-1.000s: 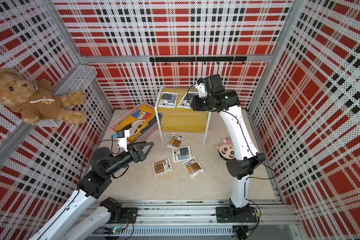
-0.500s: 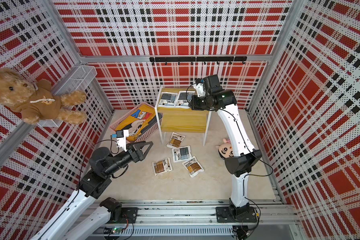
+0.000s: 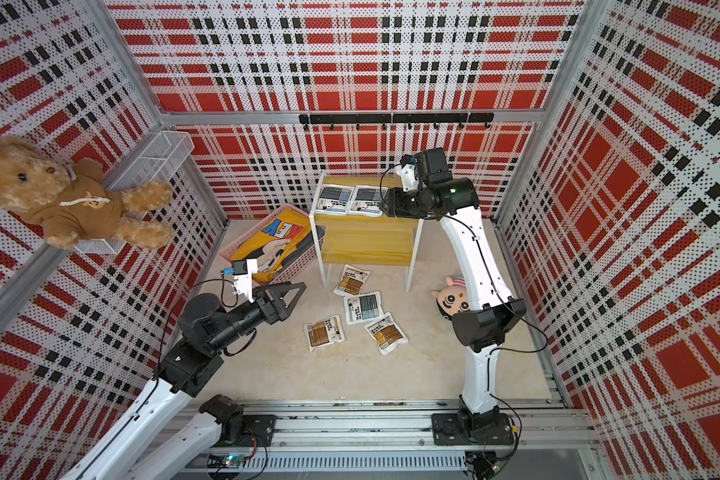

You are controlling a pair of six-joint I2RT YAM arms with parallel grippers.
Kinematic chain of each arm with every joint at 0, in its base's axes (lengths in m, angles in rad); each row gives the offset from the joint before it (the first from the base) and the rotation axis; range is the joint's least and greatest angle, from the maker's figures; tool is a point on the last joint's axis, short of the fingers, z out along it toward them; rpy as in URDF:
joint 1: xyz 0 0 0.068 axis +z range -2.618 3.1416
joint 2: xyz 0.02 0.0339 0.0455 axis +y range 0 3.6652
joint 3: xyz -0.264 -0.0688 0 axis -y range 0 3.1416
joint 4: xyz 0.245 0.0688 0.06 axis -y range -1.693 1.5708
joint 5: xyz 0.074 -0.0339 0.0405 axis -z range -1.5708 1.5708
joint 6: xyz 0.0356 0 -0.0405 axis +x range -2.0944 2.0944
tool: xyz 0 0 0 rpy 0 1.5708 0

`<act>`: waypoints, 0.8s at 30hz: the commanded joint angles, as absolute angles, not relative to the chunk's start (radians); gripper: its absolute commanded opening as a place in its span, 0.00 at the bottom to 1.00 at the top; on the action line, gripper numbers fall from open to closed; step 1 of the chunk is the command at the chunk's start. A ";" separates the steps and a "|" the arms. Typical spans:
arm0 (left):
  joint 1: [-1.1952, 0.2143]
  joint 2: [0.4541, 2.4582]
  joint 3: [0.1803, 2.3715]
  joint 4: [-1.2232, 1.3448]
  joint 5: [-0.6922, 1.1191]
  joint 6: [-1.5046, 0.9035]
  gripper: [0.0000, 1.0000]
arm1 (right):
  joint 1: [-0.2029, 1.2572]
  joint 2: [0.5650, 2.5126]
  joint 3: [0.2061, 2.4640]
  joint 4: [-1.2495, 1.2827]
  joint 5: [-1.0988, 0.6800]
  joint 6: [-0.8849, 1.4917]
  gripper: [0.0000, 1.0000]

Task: Place the bagged coffee beans on the shelf by color
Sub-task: Place the bagged coffee beans on the shelf.

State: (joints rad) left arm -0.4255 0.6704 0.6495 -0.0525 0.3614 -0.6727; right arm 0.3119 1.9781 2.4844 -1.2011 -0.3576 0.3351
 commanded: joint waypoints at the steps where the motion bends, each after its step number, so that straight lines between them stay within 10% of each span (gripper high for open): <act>1: -0.417 0.663 0.641 -0.035 0.370 -0.672 0.99 | 0.321 1.883 2.459 -1.155 -0.377 0.340 0.52; 24: -0.547 0.734 0.452 -0.014 0.235 -0.724 0.99 | 0.590 1.121 1.074 -0.653 -0.246 0.662 0.57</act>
